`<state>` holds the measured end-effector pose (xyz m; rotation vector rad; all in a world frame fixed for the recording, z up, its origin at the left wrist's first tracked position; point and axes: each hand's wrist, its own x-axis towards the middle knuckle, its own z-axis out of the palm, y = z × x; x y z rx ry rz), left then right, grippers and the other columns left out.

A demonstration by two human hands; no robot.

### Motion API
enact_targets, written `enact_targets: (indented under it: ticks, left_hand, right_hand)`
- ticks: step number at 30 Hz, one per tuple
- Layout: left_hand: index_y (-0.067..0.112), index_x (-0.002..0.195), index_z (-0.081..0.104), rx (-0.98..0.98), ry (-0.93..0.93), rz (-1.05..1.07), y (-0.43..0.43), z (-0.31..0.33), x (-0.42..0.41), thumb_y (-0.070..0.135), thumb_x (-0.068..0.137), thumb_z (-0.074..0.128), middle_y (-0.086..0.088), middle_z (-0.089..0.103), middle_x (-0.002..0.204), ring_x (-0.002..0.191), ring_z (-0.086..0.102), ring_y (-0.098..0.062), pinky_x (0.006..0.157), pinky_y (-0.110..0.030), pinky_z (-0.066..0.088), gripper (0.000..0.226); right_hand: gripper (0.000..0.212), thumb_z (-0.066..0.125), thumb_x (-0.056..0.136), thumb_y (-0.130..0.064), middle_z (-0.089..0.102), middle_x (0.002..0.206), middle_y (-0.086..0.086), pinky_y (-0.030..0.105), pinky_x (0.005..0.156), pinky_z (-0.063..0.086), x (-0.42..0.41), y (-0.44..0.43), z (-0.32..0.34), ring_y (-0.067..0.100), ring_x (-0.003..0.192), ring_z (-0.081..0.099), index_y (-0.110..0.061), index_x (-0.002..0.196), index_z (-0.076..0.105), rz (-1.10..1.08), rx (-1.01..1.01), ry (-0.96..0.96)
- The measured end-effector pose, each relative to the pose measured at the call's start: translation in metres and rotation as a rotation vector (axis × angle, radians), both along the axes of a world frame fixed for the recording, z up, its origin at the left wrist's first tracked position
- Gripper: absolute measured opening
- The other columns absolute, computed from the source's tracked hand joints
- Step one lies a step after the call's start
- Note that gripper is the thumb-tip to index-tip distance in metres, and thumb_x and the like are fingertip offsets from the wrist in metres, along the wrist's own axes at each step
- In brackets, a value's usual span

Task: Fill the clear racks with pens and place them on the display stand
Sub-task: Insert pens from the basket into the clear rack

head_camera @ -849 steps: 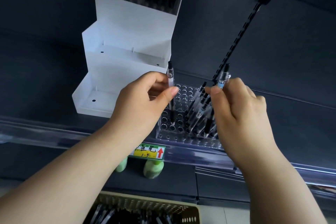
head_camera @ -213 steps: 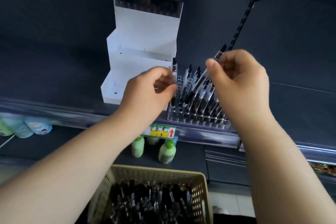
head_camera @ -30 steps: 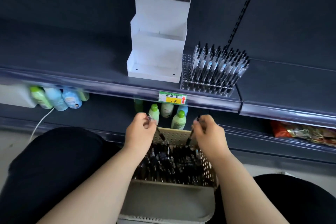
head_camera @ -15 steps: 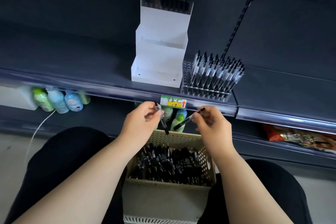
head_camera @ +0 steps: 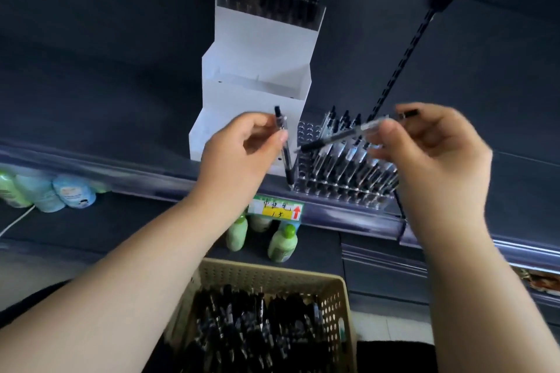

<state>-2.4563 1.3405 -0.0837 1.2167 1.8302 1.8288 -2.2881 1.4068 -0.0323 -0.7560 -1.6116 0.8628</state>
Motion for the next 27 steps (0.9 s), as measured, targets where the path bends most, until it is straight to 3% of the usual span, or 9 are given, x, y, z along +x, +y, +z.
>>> enact_targets:
  ticks: [4,9,13,17,22,25,27]
  left_hand:
    - [0.036,0.085,0.061,0.037,0.052,-0.01,0.039,0.015,-0.011,0.025,0.084,0.069,0.018,0.068,0.085,0.081,0.063,0.005,0.075,-0.007,0.047,0.014]
    - [0.036,0.085,0.061,0.065,0.067,0.025,0.061,0.012,-0.024,0.024,0.082,0.07,0.019,0.067,0.085,0.08,0.063,0.006,0.076,-0.006,0.048,0.015]
    - [0.037,0.085,0.063,0.063,0.001,0.064,0.064,0.001,-0.033,0.028,0.08,0.069,0.019,0.07,0.082,0.078,0.064,0.006,0.073,-0.005,0.047,0.011]
    - [0.037,0.083,0.065,0.051,-0.031,0.046,0.068,-0.006,-0.033,0.032,0.078,0.068,0.024,0.07,0.083,0.077,0.065,0.007,0.069,-0.004,0.046,0.007]
    - [0.035,0.084,0.066,0.052,-0.048,0.041,0.069,-0.008,-0.035,0.034,0.077,0.067,0.022,0.07,0.083,0.078,0.065,0.006,0.069,-0.002,0.044,0.007]
    - [0.036,0.084,0.066,0.058,-0.066,0.057,0.067,-0.008,-0.037,0.036,0.076,0.066,0.022,0.07,0.081,0.075,0.065,0.006,0.068,-0.001,0.044,0.007]
    - [0.035,0.083,0.066,0.065,-0.088,0.068,0.065,-0.008,-0.039,0.034,0.077,0.067,0.022,0.07,0.081,0.074,0.066,0.006,0.067,-0.001,0.043,0.006]
  right_hand:
    - [0.013,0.07,0.082,-0.011,0.069,0.077,0.0,0.018,0.062,0.055,-0.022,0.034,0.018,0.009,0.069,0.07,-0.021,0.088,0.064,-0.017,0.06,-0.061]
    - [0.021,0.071,0.08,-0.021,0.062,0.068,-0.027,0.006,0.063,0.047,-0.039,0.067,0.016,-0.009,0.069,0.06,-0.039,0.083,0.061,-0.11,0.218,-0.315]
    - [0.018,0.069,0.081,-0.024,0.059,0.07,-0.027,0.0,0.059,0.038,-0.049,0.083,0.003,-0.016,0.065,0.054,-0.038,0.087,0.059,-0.108,0.241,-0.436]
    - [0.016,0.069,0.081,-0.023,0.056,0.069,-0.028,0.0,0.063,0.041,-0.057,0.092,-0.007,-0.014,0.078,0.055,-0.034,0.09,0.062,-0.093,0.254,-0.528]
    - [0.016,0.069,0.081,-0.025,0.055,0.073,-0.03,0.009,0.068,0.045,-0.061,0.096,-0.015,0.002,0.081,0.059,-0.029,0.096,0.067,-0.13,0.284,-0.639]
    - [0.018,0.068,0.081,-0.026,0.052,0.073,-0.031,0.036,0.081,0.051,-0.063,0.095,-0.019,0.008,0.084,0.06,-0.027,0.099,0.067,-0.13,0.296,-0.688]
    - [0.021,0.067,0.082,-0.027,0.051,0.074,-0.033,0.046,0.084,0.048,-0.065,0.095,-0.02,0.013,0.09,0.06,-0.028,0.102,0.065,-0.119,0.282,-0.715]
